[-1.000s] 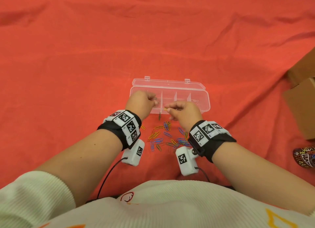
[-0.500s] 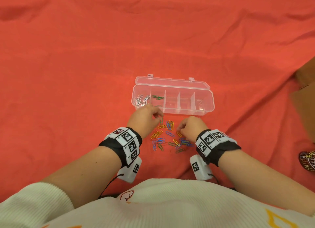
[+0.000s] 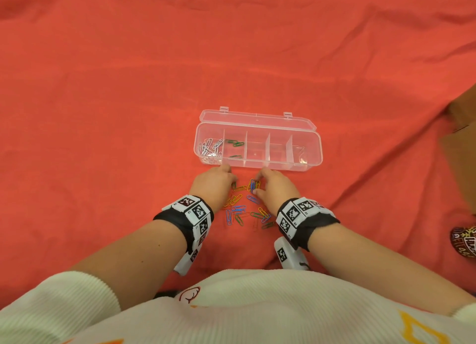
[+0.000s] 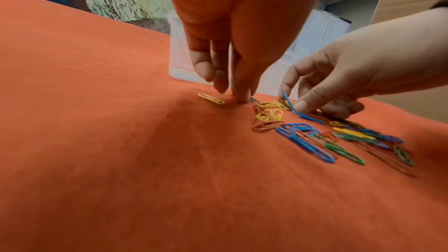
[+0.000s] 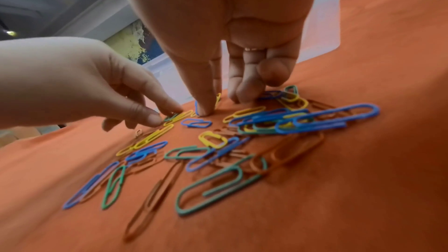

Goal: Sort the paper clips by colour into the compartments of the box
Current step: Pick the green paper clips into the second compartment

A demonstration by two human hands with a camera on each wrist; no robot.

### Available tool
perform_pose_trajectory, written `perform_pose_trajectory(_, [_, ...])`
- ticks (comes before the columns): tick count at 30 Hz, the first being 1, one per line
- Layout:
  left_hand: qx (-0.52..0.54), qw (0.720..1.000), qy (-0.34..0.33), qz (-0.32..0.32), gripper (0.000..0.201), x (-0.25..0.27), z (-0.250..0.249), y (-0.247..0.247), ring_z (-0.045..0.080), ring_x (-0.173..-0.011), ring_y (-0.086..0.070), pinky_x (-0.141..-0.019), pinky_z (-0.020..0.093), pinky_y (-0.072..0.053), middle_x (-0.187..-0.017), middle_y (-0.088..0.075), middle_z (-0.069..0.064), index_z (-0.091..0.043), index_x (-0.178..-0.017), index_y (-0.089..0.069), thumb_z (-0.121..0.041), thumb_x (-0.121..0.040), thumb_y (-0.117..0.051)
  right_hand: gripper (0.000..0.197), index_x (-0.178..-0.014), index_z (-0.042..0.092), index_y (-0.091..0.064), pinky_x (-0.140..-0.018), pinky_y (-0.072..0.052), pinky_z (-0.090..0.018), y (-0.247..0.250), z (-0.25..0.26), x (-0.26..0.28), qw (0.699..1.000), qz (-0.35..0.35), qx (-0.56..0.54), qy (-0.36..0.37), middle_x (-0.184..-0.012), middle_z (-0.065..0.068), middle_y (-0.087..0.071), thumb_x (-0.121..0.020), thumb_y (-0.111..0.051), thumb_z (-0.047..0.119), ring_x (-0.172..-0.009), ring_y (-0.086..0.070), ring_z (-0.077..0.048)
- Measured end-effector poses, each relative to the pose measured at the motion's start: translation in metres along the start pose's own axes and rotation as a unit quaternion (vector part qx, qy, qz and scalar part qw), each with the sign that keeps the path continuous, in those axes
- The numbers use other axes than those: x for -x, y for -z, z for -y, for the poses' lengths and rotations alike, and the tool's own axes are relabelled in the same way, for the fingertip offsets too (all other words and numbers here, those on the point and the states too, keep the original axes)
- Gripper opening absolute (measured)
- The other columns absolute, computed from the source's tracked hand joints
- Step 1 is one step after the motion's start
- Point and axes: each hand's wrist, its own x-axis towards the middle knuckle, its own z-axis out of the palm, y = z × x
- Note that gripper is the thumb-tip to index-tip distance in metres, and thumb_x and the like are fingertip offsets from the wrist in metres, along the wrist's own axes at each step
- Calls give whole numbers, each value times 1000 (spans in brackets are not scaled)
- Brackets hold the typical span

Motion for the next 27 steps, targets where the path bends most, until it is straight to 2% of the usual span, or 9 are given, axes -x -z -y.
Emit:
perform_pose_trajectory(4, [8, 1000, 18, -11, 18, 1, 1, 4, 28, -104, -55, -75, 42, -49, -106, -54, 7, -14, -100, -62, -22, -88, -52, 16, -93, 16, -58, -73, -36, -27, 3, 2, -2, 999, 31, 8, -14, -112, -8, -56, -78, -64, 17, -90, -55, -24])
perform_pose_trajectory(5, [4, 1000, 16, -14, 19, 1, 1, 5, 28, -104, -55, -74, 42, -49, -106, -53, 8, -13, -100, -62, -24, -89, -52, 13, -90, 16, -59, -73, -38, -27, 3, 4, -2, 999, 44, 22, -20, -113, -9, -55, -78, -64, 17, -91, -56, -24])
perform_pose_trajectory(8, [-17, 1000, 3, -23, 22, 4, 1, 4, 29, -102, -54, -68, 41, -46, -107, -52, 9, -10, -101, -59, -26, -90, -48, 10, -86, 17, -56, -85, -44, -31, 7, 7, -1, 996, 70, 57, -24, -121, -10, -51, -80, -63, 19, -109, -57, -26])
perform_pose_trajectory(10, [-24, 999, 3, -26, 23, 5, 0, 2, 30, -101, -54, -66, 40, -45, -107, -51, 10, -9, -100, -58, -26, -89, -47, 11, -82, 17, -52, -87, -45, -31, 9, 8, 1, 994, 79, 70, -19, -122, -10, -49, -80, -63, 20, -107, -57, -27])
perform_pose_trajectory(14, [31, 998, 6, -53, 19, 13, -4, 6, 32, -95, -58, -67, 39, -44, -103, -58, 9, -11, -95, -57, -25, -86, -49, 18, -64, 21, -50, -78, -45, -30, 10, 3, 4, 999, 26, 31, 1, -103, -5, -47, -77, -63, 16, -89, -57, -25])
perform_pose_trajectory(19, [153, 976, 0, -155, 11, 22, -13, 25, 29, -79, -63, -68, 40, -51, -86, -69, 5, -14, -87, -60, -22, -82, -56, 4, -73, 19, -55, -69, -50, -34, 24, 15, 12, 997, -43, -34, 50, -73, 1, -56, -76, -57, 19, -71, -59, -24])
perform_pose_trajectory(22, [194, 962, 30, -189, 8, 18, -12, 39, 28, -74, -62, -67, 38, -50, -80, -69, 4, -15, -84, -61, -21, -80, -58, 6, -72, 20, -52, -62, -46, -31, 35, 29, 10, 993, -94, -38, 64, -61, 4, -51, -77, -55, 21, -67, -56, -25])
perform_pose_trajectory(25, [180, 962, 59, -198, 11, 8, -7, 49, 29, -79, -62, -67, 35, -46, -83, -69, 5, -17, -87, -61, -23, -82, -55, 7, -73, 20, -51, -63, -35, -28, 41, 42, -1, 989, -122, -22, 77, -73, 4, -47, -78, -55, 19, -73, -50, -22])
perform_pose_trajectory(27, [158, 964, 81, -198, 14, 2, -5, 54, 29, -83, -62, -69, 35, -46, -88, -69, 4, -19, -91, -62, -26, -83, -53, 4, -79, 14, -57, -69, -40, -31, 43, 48, -8, 986, -139, -4, 88, -90, -2, -50, -79, -55, 18, -84, -52, -27])
